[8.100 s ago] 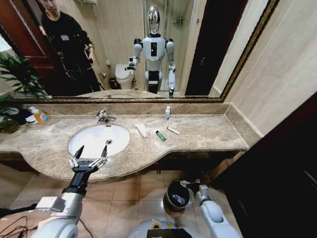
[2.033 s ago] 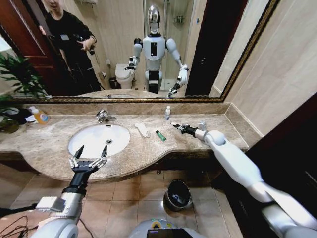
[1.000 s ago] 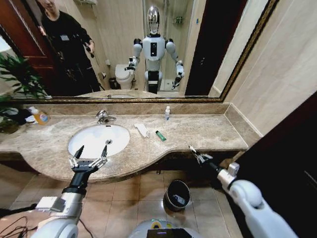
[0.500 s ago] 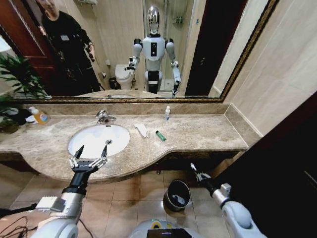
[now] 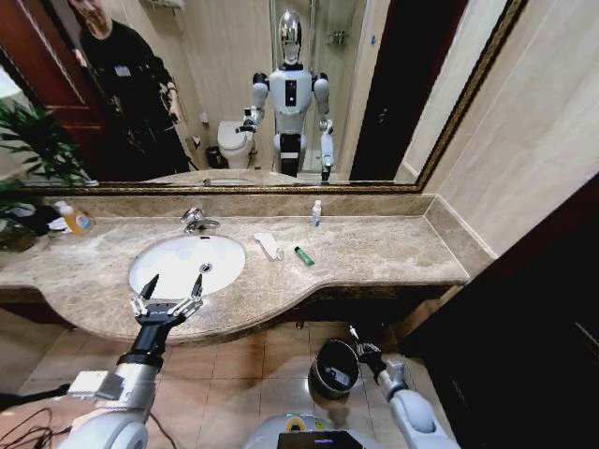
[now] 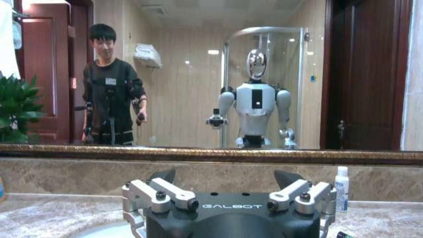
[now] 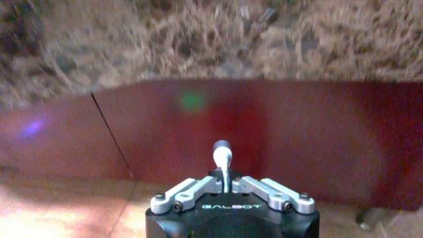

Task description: Pick up the trash from the sink and place it in the trash bin.

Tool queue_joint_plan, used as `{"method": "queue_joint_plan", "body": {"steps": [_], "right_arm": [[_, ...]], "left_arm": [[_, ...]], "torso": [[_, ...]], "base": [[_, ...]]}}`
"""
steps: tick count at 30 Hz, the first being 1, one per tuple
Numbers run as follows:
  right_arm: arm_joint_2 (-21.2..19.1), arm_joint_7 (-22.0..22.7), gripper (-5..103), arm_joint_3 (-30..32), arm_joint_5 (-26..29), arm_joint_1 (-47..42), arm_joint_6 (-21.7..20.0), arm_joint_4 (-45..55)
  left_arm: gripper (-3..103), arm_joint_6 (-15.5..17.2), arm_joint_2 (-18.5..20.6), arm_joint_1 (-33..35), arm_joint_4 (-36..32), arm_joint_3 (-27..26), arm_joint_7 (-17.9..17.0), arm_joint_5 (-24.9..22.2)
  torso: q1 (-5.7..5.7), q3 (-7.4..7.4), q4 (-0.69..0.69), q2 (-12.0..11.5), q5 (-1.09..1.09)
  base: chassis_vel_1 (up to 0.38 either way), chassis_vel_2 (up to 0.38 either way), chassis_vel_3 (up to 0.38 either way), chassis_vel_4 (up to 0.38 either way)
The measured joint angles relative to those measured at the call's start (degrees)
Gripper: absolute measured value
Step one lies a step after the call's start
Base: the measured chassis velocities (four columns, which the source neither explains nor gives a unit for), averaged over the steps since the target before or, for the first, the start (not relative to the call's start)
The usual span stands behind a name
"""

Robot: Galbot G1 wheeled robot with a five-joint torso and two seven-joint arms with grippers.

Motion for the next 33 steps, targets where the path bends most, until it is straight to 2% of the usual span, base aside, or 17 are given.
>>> {"method": "queue_joint_plan", "body": {"steps": [14,21,24,25,29,31,33], "right_arm": [[2.9,-0.5,2,-1.2,-4.3,3.2,0.7,-4.3],[2.8,-2.3,2,-0.9,-5.3,3.1,-0.4,-4.4],[2.5,-3.4,17,-0.5,-6.0,3.2,0.3,-4.6],[2.5,-3.4,17,-0.5,-6.0,3.2,0.3,-4.6],[2.3,-3.4,38,-0.4,-6.0,3.2,0.5,-4.5],[2.3,-3.3,38,-0.4,-6.0,3.2,0.5,-4.4],[2.3,-3.2,49,-0.4,-6.0,3.2,0.4,-4.3]], "left_arm": [[100,0.0,0.0,0.0,0.0,0.0,0.0,0.0],[100,0.0,0.0,0.0,0.0,0.0,0.0,0.0],[100,0.0,0.0,0.0,0.0,0.0,0.0,0.0],[100,0.0,0.0,0.0,0.0,0.0,0.0,0.0],[100,0.0,0.0,0.0,0.0,0.0,0.0,0.0],[100,0.0,0.0,0.0,0.0,0.0,0.0,0.0],[100,0.0,0.0,0.0,0.0,0.0,0.0,0.0]], "torso": [[0.0,0.0,0.0,0.0,0.0],[0.0,0.0,0.0,0.0,0.0],[0.0,0.0,0.0,0.0,0.0],[0.0,0.0,0.0,0.0,0.0],[0.0,0.0,0.0,0.0,0.0],[0.0,0.0,0.0,0.0,0.0],[0.0,0.0,0.0,0.0,0.0]], "base": [[0.0,0.0,0.0,0.0],[0.0,0.0,0.0,0.0],[0.0,0.0,0.0,0.0],[0.0,0.0,0.0,0.0],[0.0,0.0,0.0,0.0],[0.0,0.0,0.0,0.0],[0.0,0.0,0.0,0.0]]}}
